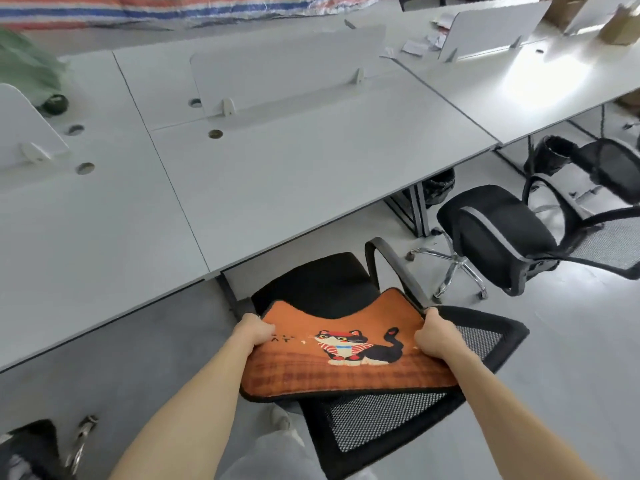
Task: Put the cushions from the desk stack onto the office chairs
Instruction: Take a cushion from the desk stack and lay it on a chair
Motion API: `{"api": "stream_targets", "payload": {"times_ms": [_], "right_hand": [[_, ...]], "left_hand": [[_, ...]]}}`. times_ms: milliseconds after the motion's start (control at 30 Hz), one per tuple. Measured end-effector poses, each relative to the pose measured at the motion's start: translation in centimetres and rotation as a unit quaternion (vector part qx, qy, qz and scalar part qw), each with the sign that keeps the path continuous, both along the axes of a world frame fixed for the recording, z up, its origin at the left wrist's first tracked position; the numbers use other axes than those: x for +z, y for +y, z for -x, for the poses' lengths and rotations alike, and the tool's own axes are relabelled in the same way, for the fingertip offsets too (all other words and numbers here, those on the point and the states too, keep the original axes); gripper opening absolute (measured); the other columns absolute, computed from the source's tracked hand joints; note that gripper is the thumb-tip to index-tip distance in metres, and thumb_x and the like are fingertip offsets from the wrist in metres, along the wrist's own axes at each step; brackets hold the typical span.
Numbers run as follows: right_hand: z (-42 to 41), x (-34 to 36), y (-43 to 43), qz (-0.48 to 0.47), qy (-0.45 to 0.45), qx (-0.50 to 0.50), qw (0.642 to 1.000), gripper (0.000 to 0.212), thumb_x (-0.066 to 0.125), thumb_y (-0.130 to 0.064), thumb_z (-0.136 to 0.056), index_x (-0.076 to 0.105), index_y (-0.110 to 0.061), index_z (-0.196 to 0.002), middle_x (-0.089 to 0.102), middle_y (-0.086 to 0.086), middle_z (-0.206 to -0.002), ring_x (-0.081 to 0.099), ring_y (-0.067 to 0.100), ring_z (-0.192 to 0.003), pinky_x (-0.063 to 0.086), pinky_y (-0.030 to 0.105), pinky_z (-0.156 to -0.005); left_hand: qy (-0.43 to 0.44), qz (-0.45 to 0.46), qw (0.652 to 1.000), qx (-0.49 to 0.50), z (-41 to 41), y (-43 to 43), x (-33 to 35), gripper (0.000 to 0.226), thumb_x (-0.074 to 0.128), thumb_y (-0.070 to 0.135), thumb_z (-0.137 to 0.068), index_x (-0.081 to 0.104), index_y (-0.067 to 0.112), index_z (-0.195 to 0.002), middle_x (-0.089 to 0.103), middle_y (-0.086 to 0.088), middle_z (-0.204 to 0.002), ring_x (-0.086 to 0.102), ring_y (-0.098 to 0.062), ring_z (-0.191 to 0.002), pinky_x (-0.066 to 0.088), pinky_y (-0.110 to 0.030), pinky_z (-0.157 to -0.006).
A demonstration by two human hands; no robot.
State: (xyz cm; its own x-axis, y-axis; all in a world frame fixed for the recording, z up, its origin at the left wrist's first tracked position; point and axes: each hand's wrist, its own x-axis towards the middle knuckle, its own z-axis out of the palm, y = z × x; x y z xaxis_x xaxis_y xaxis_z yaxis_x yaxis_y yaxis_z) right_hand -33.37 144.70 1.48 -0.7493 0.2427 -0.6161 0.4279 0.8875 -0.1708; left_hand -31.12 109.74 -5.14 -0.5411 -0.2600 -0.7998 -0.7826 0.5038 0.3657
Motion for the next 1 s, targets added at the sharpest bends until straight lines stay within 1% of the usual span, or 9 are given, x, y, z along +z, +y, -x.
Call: {"api": "stream_targets", "payload": {"times_ms": [100,200,333,433,533,667,800,900,1000], "right_hand": [[3.1,-0.7,0.8,-0.031,-0.018,0.040,0.999,0.065,0.047,-0.013,-0.092,0.023,-0.008,-0.153,0.060,0.020,-0.128,0.060,0.037,-0.113,0.051,0.042,-0.087],[5.4,-1.9,1.1,-0.043,-0.041,0.070,0.996,0.054,0.047,-0.014,-0.091,0.033,-0.009,-0.143,0.062,0.017,-0.120,0.062,0.035,-0.106,0.053,0.044,-0.088],[10.0,-3.7,1.1,-0.050,-0.062,0.144,0.986,0.049,0.046,-0.013,-0.093,0.037,-0.007,-0.141,0.061,0.019,-0.122,0.060,0.034,-0.103,0.052,0.041,-0.085],[13.9,-5.5,0.8,-0.042,-0.079,0.198,0.976,0.051,0.046,-0.013,-0.093,0.038,-0.007,-0.143,0.061,0.018,-0.124,0.060,0.034,-0.102,0.052,0.041,-0.085],[15.6,-7.2,0.3,-0.021,-0.066,0.217,0.974,0.048,0.045,-0.014,-0.093,0.040,-0.011,-0.140,0.059,0.013,-0.109,0.058,0.035,-0.097,0.050,0.040,-0.080],[17.6,-11.4,0.1,-0.010,-0.027,0.211,0.977,0.050,0.045,-0.015,-0.087,0.037,-0.018,-0.136,0.063,0.012,-0.106,0.062,0.037,-0.096,0.055,0.046,-0.080],[18.4,-15.1,-0.9,0.036,0.004,0.186,0.982,0.063,0.043,-0.013,-0.090,0.024,-0.024,-0.149,0.067,0.006,-0.097,0.066,0.030,-0.083,0.055,0.043,-0.074],[20.1,-18.3,-1.6,0.059,0.031,0.157,0.985,0.064,0.043,-0.011,-0.091,0.022,-0.025,-0.150,0.067,0.008,-0.105,0.065,0.032,-0.084,0.053,0.042,-0.070],[21.6,-20.8,-2.4,0.085,0.053,0.121,0.988,0.067,0.043,-0.009,-0.089,0.022,-0.027,-0.149,0.067,0.010,-0.109,0.066,0.036,-0.086,0.057,0.047,-0.073]], "left_hand": [[-0.017,-0.004,0.999,0.034,0.7,0.6,-1.8,0.070,0.065,0.031,-0.086,0.039,-0.003,-0.142,0.058,-0.017,-0.128,0.060,-0.027,-0.101,0.048,-0.031,-0.076],[-0.016,-0.003,0.998,0.067,1.3,1.4,-3.1,0.064,0.061,0.027,-0.090,0.038,-0.001,-0.143,0.054,-0.018,-0.134,0.058,-0.032,-0.114,0.048,-0.033,-0.091],[-0.014,0.019,0.992,0.121,2.0,2.9,-3.2,0.013,0.049,0.011,-0.094,0.056,0.001,-0.098,0.061,-0.014,-0.096,0.060,-0.031,-0.091,0.046,-0.035,-0.076],[-0.017,0.040,0.984,0.175,2.2,4.6,-4.1,0.018,0.045,0.007,-0.096,0.048,0.006,-0.077,0.051,-0.008,-0.080,0.053,-0.026,-0.081,0.043,-0.034,-0.072],[-0.018,0.066,0.974,0.217,1.6,5.6,-5.4,0.018,0.044,0.011,-0.098,0.058,0.000,-0.098,0.061,-0.015,-0.093,0.058,-0.030,-0.084,0.046,-0.036,-0.074],[-0.032,0.110,0.961,0.251,1.9,8.4,-8.3,0.033,0.038,0.027,-0.105,0.051,0.006,-0.126,0.063,-0.014,-0.115,0.061,-0.030,-0.098,0.048,-0.037,-0.078],[-0.008,0.123,0.945,0.304,2.7,9.6,-11.5,0.037,0.035,0.031,-0.106,0.048,0.012,-0.135,0.064,-0.011,-0.117,0.064,-0.028,-0.095,0.048,-0.036,-0.074],[0.022,0.120,0.933,0.338,4.7,9.0,-14.1,0.040,0.035,0.034,-0.106,0.048,0.016,-0.139,0.064,-0.011,-0.125,0.064,-0.029,-0.102,0.053,-0.043,-0.084],[0.052,0.123,0.920,0.369,6.3,8.4,-16.6,0.043,0.034,0.034,-0.108,0.042,0.017,-0.146,0.062,-0.009,-0.129,0.064,-0.023,-0.088,0.047,-0.033,-0.067]]}}
